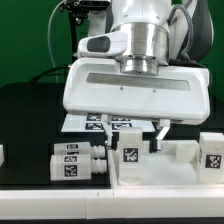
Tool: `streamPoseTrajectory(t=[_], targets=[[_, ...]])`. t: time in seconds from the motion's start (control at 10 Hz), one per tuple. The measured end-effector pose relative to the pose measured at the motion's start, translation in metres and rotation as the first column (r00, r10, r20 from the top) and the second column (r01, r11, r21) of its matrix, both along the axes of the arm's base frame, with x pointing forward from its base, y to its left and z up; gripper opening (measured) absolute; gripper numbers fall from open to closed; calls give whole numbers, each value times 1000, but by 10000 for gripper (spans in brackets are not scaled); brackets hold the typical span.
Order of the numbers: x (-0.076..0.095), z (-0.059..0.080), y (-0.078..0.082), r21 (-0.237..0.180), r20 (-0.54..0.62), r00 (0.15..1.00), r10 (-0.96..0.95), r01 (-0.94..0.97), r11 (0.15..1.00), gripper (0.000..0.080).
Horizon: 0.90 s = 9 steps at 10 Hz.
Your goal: Assemble square table
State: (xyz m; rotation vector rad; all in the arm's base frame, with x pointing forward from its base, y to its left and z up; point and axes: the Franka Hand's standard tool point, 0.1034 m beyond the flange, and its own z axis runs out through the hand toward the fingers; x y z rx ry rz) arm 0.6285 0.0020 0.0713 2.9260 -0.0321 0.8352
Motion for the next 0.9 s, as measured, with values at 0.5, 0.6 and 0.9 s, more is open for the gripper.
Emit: streamPoseTrajectory(t=[0.5, 0.6, 0.9], targets=[[4, 14, -4, 88, -270, 962, -31, 57, 995, 645], [4, 15, -1, 107, -358, 933, -31, 74, 992, 649], [5, 13, 3, 128, -499, 866, -30, 108, 986, 649]])
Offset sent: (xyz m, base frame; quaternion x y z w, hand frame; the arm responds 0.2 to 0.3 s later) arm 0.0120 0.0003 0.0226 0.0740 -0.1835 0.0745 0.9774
